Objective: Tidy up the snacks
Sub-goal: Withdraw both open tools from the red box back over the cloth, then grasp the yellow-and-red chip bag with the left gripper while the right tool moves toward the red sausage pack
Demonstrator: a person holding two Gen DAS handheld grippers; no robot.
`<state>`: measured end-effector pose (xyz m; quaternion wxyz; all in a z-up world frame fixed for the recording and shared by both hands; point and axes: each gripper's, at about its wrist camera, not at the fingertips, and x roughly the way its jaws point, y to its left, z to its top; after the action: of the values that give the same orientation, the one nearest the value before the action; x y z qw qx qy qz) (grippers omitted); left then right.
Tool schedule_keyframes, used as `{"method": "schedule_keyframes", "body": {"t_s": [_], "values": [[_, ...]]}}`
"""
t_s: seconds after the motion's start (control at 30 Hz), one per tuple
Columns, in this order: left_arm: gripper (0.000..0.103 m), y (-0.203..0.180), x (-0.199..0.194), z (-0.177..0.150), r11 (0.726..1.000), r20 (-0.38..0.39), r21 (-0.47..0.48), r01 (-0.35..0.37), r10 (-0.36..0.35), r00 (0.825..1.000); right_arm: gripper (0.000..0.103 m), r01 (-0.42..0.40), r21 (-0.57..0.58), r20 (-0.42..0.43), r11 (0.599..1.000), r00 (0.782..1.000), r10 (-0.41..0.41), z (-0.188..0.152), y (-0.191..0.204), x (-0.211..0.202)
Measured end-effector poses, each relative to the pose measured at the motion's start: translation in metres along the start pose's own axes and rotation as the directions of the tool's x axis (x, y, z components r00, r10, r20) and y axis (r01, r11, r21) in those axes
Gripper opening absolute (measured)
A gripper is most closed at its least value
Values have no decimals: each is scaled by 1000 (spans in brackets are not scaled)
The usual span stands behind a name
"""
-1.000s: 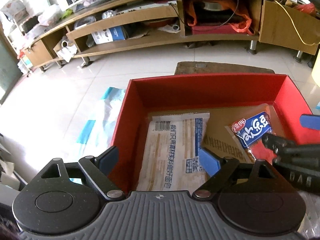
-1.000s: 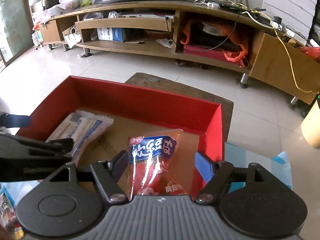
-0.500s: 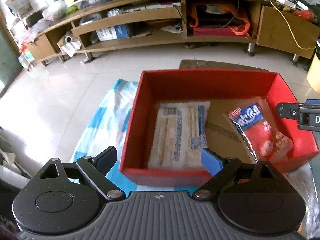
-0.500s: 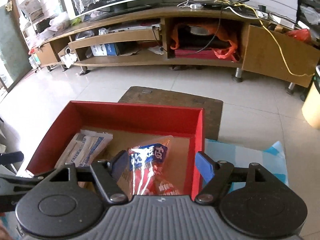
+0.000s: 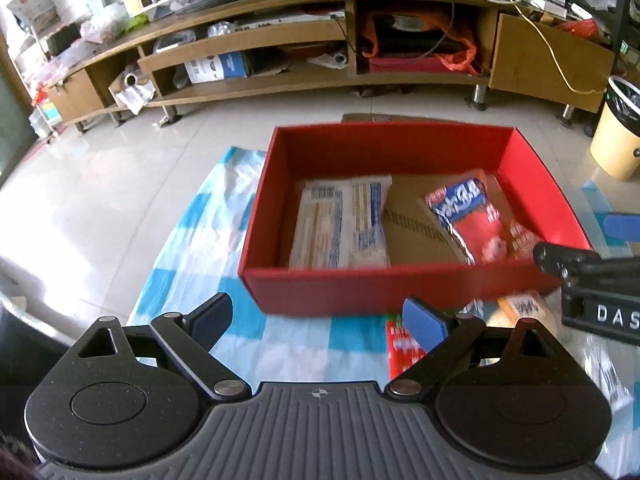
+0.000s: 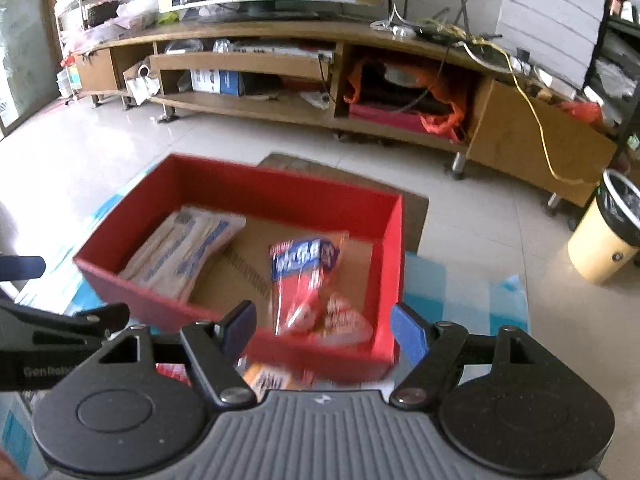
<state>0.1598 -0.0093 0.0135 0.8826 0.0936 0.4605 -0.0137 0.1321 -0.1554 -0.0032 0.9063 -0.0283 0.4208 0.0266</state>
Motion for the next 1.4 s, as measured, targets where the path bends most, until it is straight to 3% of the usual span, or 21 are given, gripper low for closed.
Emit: {"method": "schedule_keyframes", "body": {"t_s": [0.27, 0.67, 1.2, 1.4], "values": [[95, -8, -14, -34, 999, -34, 45, 21, -19, 999, 71, 9, -15, -91, 1000, 996, -10, -39, 4, -15], [95, -16, -23, -68, 996, -74, 78, 34, -28, 997, 71, -3, -31, -112, 1000, 994, 0, -69, 13, -41], [95, -14, -18, -80, 994, -105, 103, 31, -20, 994, 71, -27, -70, -134, 997, 991, 18, -81, 22, -41], [95, 9, -6, -79, 998, -150, 43, 51, -44, 988, 71, -39, -11, -143, 999, 989, 37, -75, 6, -36]]}}
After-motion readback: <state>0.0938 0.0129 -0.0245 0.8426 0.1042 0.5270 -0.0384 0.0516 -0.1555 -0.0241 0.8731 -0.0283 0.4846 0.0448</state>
